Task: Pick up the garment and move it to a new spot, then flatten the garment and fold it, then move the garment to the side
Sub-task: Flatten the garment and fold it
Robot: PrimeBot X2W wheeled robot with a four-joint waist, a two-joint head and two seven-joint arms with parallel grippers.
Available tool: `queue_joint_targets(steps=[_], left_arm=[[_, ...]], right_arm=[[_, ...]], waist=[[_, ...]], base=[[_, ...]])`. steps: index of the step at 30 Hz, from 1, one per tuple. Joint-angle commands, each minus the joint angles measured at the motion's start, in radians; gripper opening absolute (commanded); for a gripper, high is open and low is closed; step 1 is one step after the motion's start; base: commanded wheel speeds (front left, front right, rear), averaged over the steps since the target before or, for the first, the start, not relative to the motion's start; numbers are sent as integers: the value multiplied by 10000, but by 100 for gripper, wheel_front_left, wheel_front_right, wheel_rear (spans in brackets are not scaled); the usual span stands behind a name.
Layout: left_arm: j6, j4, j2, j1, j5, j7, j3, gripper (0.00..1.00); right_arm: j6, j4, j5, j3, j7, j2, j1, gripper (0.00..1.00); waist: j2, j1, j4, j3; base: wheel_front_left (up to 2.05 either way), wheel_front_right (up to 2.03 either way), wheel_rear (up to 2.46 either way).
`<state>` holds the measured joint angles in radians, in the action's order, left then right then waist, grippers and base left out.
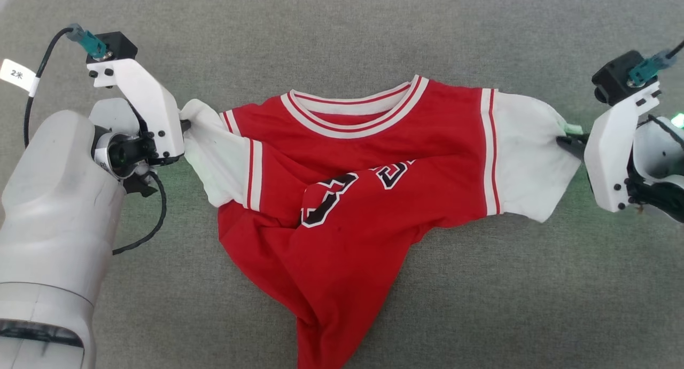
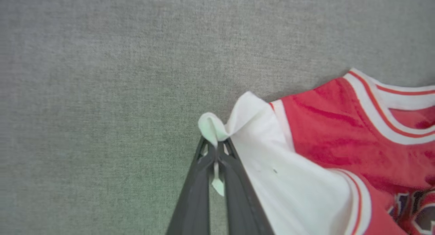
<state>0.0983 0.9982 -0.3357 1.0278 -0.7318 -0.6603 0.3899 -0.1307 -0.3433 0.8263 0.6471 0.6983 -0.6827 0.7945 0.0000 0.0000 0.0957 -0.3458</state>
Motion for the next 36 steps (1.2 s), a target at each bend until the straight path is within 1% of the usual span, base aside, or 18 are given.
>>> queue_joint_targets(steps=[1, 5, 7, 11, 15, 19, 28, 36], left_arm=[[59, -53, -32, 140, 54, -41, 46, 0], [78, -101, -88, 75, 22, -74, 92, 0], [89, -111, -89, -19, -5, -74, 114, 0], [96, -132, -77, -132, -63, -78, 131, 0], [125, -225, -57, -112, -145, 7, 122, 0], [155, -459, -131, 242, -184, 154, 61, 0], [121, -1328, -567, 1346, -86, 391, -50, 0], [49, -1934, -825, 2314, -53, 538, -203, 0]], right_arm=[[0, 234, -97, 74, -226, -121, 8, 0], [2, 821, -331, 316, -598, -435, 20, 0], [2, 1057, -511, 446, -767, -530, 47, 0], [2, 1373, -519, 520, -909, -626, -48, 0], [2, 1478, -329, 359, -1062, -560, -113, 0], [2, 1238, -142, -115, -1376, -447, 66, 0], [2, 770, -235, -1035, -2150, -86, 925, 0], [2, 563, -201, -1467, -2460, 304, 1832, 0]], waist=[[0, 0, -18, 65], [0, 0, -85, 169], [0, 0, -123, 210], [0, 0, -165, 257], [0, 0, -175, 354], [0, 0, -128, 641], [0, 0, -92, 1570], [0, 0, -183, 2340]], base=[[0, 0, 0], [0, 0, 0], [0, 0, 0], [0, 0, 0], [0, 0, 0], [0, 0, 0], [0, 0, 0], [0, 0, 0]])
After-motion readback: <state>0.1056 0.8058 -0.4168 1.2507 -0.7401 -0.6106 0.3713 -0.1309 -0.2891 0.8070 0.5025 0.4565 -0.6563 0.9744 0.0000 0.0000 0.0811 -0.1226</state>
